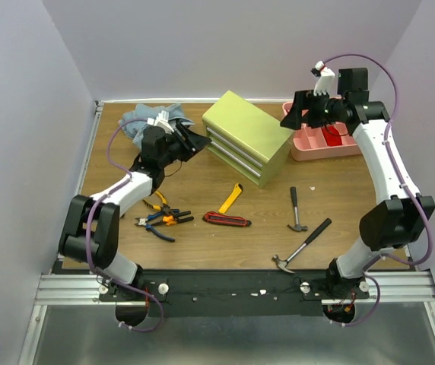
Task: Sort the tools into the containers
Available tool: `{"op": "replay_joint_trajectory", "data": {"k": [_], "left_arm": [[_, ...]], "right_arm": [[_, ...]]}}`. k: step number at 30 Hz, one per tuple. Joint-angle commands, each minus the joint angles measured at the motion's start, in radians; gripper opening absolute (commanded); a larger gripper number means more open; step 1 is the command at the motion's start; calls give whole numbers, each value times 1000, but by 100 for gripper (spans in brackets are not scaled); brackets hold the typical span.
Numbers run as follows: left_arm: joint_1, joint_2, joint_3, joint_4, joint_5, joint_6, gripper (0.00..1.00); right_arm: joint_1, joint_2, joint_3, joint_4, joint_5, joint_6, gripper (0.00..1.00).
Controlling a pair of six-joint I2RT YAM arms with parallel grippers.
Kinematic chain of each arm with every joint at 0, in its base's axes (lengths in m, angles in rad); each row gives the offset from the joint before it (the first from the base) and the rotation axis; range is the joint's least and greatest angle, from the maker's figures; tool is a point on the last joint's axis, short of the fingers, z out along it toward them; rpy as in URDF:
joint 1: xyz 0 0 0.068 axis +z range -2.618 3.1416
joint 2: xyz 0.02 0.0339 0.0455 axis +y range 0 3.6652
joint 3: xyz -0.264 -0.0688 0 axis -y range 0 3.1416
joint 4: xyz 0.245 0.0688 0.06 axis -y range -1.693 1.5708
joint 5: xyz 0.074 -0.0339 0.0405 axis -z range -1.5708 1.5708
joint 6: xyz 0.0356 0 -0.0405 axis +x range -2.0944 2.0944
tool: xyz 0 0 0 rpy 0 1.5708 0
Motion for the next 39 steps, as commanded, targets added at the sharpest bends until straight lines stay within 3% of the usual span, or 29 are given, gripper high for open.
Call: {"op": "replay_joint_trajectory", "data": {"k": [1,6,13,30,39], "left_arm": [[4,91,-80,232,1,-161,58],[24,194,-60,333,7,-193,57],[27,399,85,441,72,-219,44],[26,571,187,590,99,-301,43],[26,662,246,705,147,-360,34]], "right_arm": [[20,77,83,28,-50,53,91],[57,153,177,25,-39,49,90],[106,226,211,48,1,45,90],[121,291,189,26,68,6,90],[149,299,177,16,58,-34,90]]}}
